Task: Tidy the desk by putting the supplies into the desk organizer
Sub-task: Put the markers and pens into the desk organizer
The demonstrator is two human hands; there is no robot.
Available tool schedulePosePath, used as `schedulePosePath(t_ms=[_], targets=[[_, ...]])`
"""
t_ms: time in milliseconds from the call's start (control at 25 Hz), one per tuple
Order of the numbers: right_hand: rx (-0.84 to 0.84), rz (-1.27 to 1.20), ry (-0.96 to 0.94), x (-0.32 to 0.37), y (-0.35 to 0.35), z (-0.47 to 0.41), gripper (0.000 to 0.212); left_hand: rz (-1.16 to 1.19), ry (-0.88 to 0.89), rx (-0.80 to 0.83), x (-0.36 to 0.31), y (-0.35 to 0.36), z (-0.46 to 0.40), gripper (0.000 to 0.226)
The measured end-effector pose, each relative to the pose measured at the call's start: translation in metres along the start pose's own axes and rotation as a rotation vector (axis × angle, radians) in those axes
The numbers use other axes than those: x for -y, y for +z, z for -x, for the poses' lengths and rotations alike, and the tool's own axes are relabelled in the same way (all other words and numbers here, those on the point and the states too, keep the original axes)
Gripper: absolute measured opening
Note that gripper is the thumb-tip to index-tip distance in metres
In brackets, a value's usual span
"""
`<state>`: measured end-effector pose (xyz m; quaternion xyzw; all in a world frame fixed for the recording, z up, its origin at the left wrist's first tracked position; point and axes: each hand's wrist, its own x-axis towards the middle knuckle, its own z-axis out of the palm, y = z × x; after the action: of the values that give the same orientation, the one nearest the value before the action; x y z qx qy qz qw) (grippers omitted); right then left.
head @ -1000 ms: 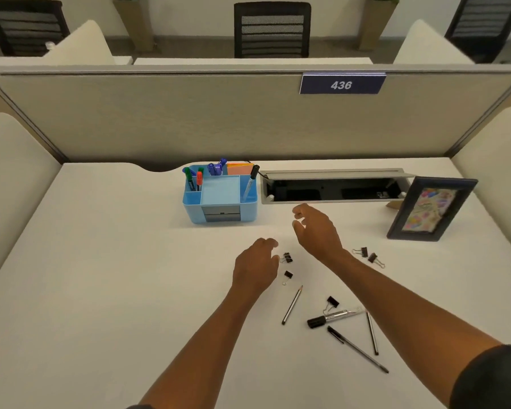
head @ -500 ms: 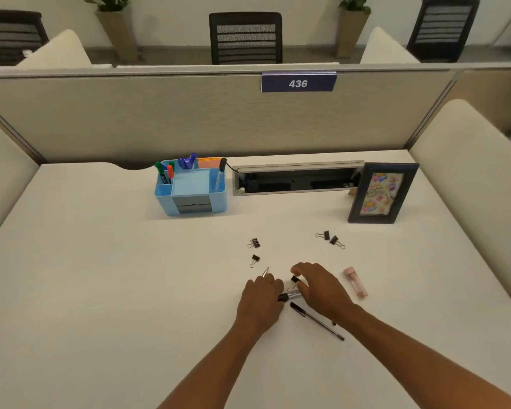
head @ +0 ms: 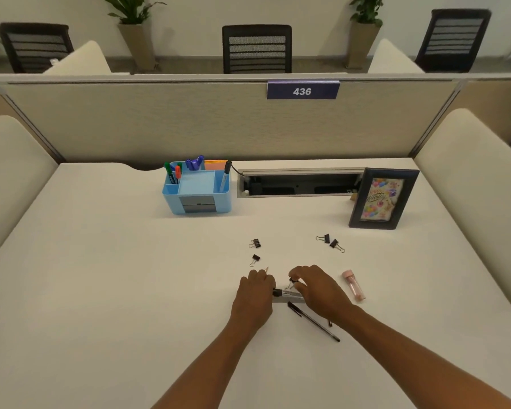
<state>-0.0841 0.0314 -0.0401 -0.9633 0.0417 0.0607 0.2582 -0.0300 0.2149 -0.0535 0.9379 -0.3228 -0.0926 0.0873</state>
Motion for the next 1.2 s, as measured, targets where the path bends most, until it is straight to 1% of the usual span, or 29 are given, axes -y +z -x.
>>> schedulePosePath(t_ms=[80, 240, 360, 560, 680, 800, 920, 1080, 1200], targets=[[0.029, -0.030, -0.026, 0.005, 0.000, -0.003, 0.019, 0.043, -0.003, -0.030, 0.003, -0.005, -0.003, 0.027], [0.097, -0.017, -0.087, 0.015, -0.002, -0.013, 0.022, 0.144, -0.010, -0.018, 0.010, -0.015, -0.010, 0.027], [0.117, -0.002, -0.094, 0.022, -0.003, -0.023, 0.022, 0.233, -0.026, -0.017, 0.016, -0.019, -0.015, 0.026], [0.187, -0.067, -0.092, 0.032, -0.008, -0.040, 0.024, 0.474, -0.090, -0.012, 0.033, -0.025, -0.020, 0.020], [0.181, -0.078, -0.123, 0.039, -0.013, -0.053, 0.027, 0.567, -0.111, -0.038, 0.046, -0.030, -0.025, 0.021], [0.146, -0.097, -0.139, 0.049, -0.021, -0.073, 0.037, 0.565, -0.122, -0.098, 0.056, -0.041, -0.034, 0.024], [0.079, -0.111, -0.119, 0.064, -0.029, -0.096, 0.047, 0.546, -0.111, -0.131, 0.067, -0.058, -0.042, 0.036], [0.070, -0.112, -0.053, 0.087, -0.039, -0.131, 0.048, 0.494, -0.166, -0.115, 0.085, -0.075, -0.058, 0.046], [0.015, -0.129, -0.051, 0.101, -0.051, -0.160, 0.047, 0.356, -0.187, -0.111, 0.106, -0.088, -0.074, 0.055]])
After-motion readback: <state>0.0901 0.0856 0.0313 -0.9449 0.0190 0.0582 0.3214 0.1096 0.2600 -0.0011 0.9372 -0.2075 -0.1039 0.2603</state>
